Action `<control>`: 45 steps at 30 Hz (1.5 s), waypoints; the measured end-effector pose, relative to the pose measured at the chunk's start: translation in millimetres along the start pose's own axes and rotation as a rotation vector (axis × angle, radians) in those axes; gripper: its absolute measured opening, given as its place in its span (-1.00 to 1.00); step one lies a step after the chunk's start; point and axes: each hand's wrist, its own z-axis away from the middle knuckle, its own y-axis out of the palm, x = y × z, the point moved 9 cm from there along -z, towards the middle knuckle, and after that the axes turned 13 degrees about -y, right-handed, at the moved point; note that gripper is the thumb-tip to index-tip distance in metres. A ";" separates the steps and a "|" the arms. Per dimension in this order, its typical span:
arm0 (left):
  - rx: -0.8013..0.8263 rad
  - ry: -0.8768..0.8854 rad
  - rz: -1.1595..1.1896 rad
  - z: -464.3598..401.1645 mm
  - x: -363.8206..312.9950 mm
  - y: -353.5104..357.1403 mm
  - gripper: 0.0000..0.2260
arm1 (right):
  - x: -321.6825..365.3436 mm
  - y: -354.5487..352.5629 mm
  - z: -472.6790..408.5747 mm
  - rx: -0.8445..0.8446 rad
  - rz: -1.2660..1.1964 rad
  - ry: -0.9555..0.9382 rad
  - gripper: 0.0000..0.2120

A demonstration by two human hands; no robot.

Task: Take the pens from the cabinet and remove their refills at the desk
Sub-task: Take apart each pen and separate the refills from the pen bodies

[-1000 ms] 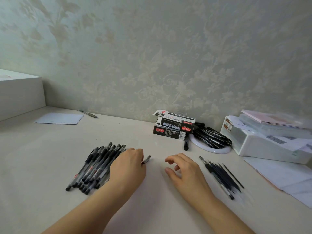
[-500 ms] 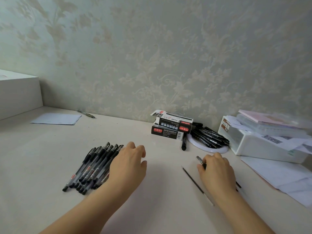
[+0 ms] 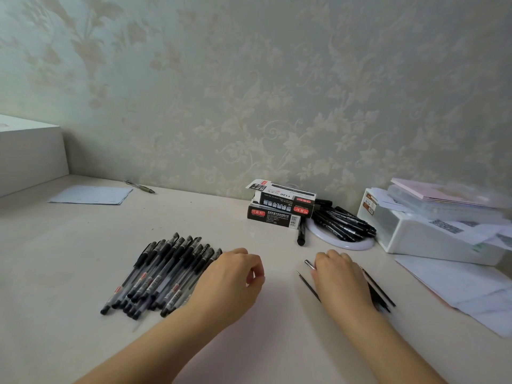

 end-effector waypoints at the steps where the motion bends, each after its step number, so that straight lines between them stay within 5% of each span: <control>1: 0.003 0.005 0.009 -0.2 -0.1 0.5 -0.88 | 1.1 -0.2 -0.2 0.016 0.020 -0.001 -0.82; 4: 0.011 0.014 0.038 -0.6 0.2 1.9 -0.88 | 4.9 -11.3 0.5 0.012 0.068 0.022 -0.81; 6: 0.009 0.011 0.062 -1.5 1.3 2.2 -0.88 | 6.6 -33.5 1.2 -0.143 0.010 0.031 -0.90; 9: -0.009 0.010 0.084 -2.5 2.1 1.1 -0.87 | -5.4 -47.6 8.3 -0.343 -0.441 0.127 -0.88; 11: -0.014 0.009 0.087 -3.1 2.4 1.5 -0.86 | -2.4 -28.7 9.6 -0.270 -0.916 0.225 -0.85; 13: -0.009 0.009 0.086 -3.0 2.6 2.6 -0.86 | 8.4 -14.0 12.7 -0.176 -1.139 0.298 -0.83; 21: 0.049 -0.013 0.112 -3.5 4.3 9.4 -0.88 | -5.0 -10.0 15.3 -0.180 -0.902 0.320 -0.84; 25: 0.161 -0.109 0.338 -3.3 5.8 20.1 -0.88 | -0.6 -6.6 10.6 -0.227 -1.151 0.361 -0.85; 31: 0.334 -0.200 0.641 0.6 2.0 33.1 -0.86 | 34.1 15.8 8.6 -0.144 -1.887 0.443 -0.85; 38: 0.115 0.000 0.169 -6.5 0.2 15.8 -0.88 | 49.4 17.9 4.5 -0.058 -1.786 0.255 -0.97; 45: 0.184 0.121 0.154 0.2 -12.6 19.9 -0.81 | 51.6 12.8 3.3 -0.100 -1.646 0.097 -0.83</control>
